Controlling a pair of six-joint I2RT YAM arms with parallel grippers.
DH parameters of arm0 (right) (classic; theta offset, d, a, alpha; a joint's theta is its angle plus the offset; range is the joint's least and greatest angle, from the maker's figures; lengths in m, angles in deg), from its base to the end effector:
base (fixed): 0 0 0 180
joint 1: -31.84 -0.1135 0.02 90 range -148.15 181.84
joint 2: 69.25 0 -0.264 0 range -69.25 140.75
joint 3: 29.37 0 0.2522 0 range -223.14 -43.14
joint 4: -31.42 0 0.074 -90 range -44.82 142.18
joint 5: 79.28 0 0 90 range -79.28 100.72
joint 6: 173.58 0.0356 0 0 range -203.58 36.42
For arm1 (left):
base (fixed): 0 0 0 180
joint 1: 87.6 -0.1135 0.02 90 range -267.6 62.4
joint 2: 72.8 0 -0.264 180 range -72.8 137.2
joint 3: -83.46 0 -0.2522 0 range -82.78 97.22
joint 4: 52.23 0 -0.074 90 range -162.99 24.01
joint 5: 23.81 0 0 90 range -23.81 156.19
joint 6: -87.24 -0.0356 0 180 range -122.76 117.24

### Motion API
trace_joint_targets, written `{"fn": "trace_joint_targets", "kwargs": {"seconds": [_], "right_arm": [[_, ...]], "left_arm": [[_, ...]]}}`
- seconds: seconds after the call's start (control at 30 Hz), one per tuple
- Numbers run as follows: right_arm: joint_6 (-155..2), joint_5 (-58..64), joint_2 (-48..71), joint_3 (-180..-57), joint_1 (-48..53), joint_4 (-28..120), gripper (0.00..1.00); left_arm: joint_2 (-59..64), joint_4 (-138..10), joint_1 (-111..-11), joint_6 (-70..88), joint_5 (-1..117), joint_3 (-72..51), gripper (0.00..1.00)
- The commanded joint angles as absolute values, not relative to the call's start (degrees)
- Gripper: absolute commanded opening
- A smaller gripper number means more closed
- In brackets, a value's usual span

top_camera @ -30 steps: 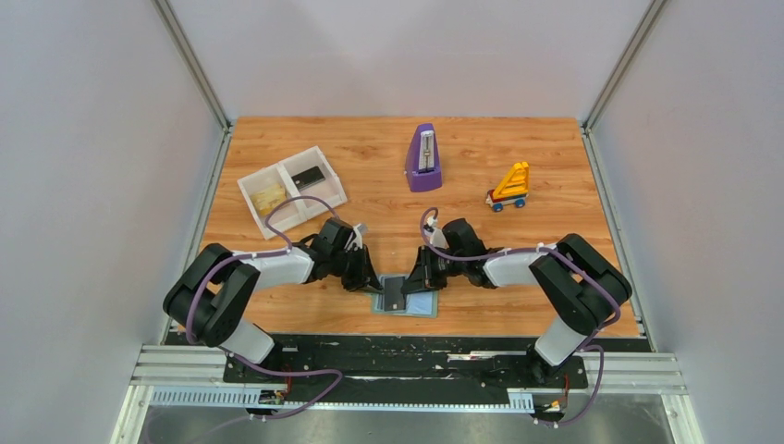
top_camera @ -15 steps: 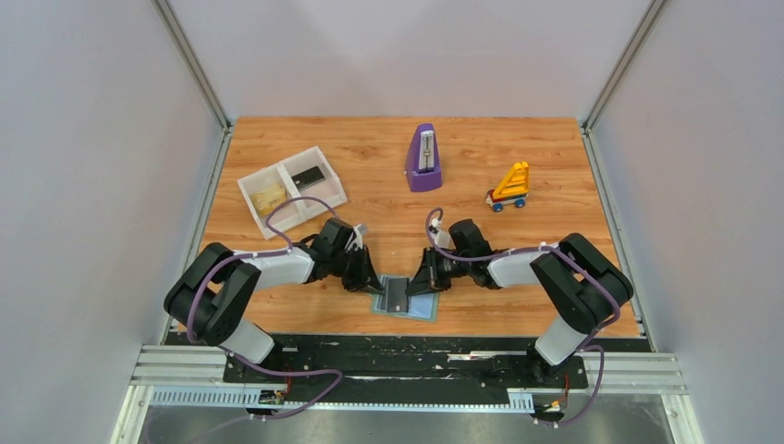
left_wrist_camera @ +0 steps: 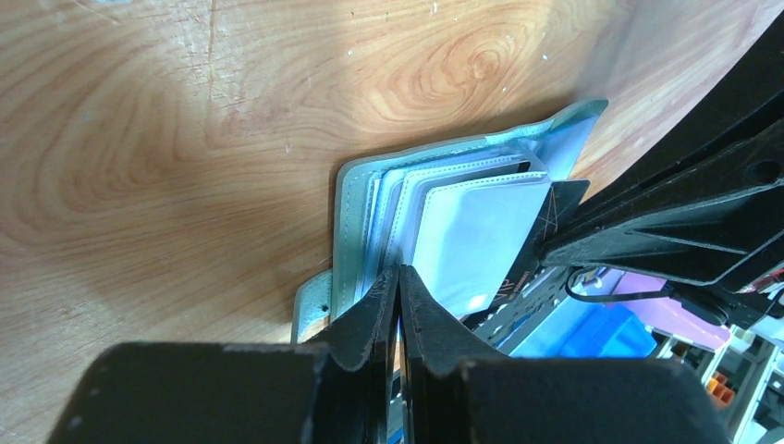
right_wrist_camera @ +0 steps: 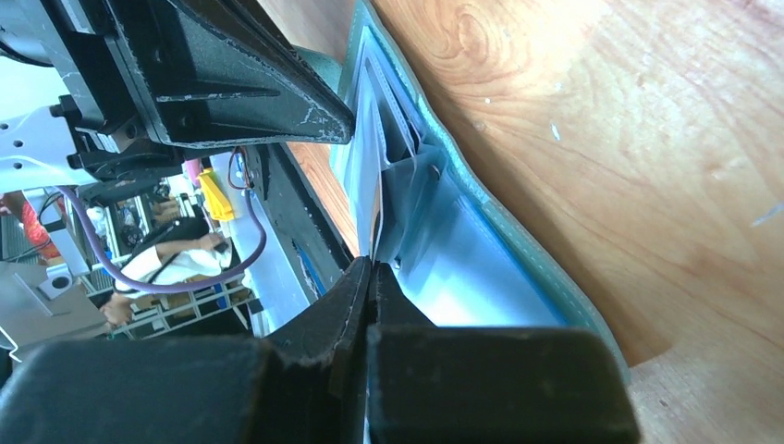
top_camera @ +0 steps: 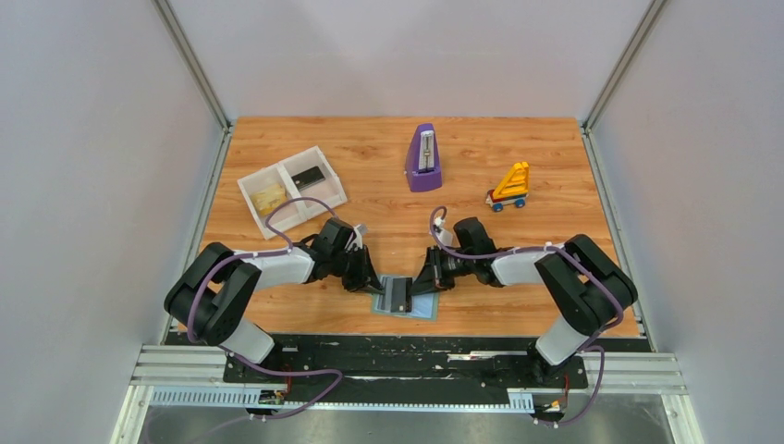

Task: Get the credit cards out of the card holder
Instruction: Remove the credit card from the card holder.

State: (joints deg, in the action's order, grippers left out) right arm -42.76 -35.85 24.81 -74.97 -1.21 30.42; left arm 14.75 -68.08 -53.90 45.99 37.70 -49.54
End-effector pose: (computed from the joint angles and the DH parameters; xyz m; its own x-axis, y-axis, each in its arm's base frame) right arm 0.2143 0.1703 0.1155 -0.9815 -0.1025 -0.1619 -0.1915 0.4961 0.8469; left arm 0.2057 -0.1576 0.1256 -0.9886 -0.1349 -0.0662 -0.0547 0.7330 -0.6780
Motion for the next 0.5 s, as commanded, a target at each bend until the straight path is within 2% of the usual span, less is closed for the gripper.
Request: {"fn": "trace_joint_targets", "kwargs": {"seconds": [0.0,0.27,0.47], "right_arm": [[-44.7,-35.27,21.94,-76.79,-0.82,33.53,0.0],[-44.89,-32.71,17.58,-75.59,3.17,39.58,0.0],[-40.17,-29.58,10.21,-75.71,4.07,43.47,0.0]], "left_arm": [[17.61,-75.14,-53.44,43.76,46.16,-51.65,0.13],[17.5,-75.16,-53.43,44.04,45.5,-50.78,0.15],[13.05,-75.69,-53.43,44.3,42.08,-46.45,0.28]]}}
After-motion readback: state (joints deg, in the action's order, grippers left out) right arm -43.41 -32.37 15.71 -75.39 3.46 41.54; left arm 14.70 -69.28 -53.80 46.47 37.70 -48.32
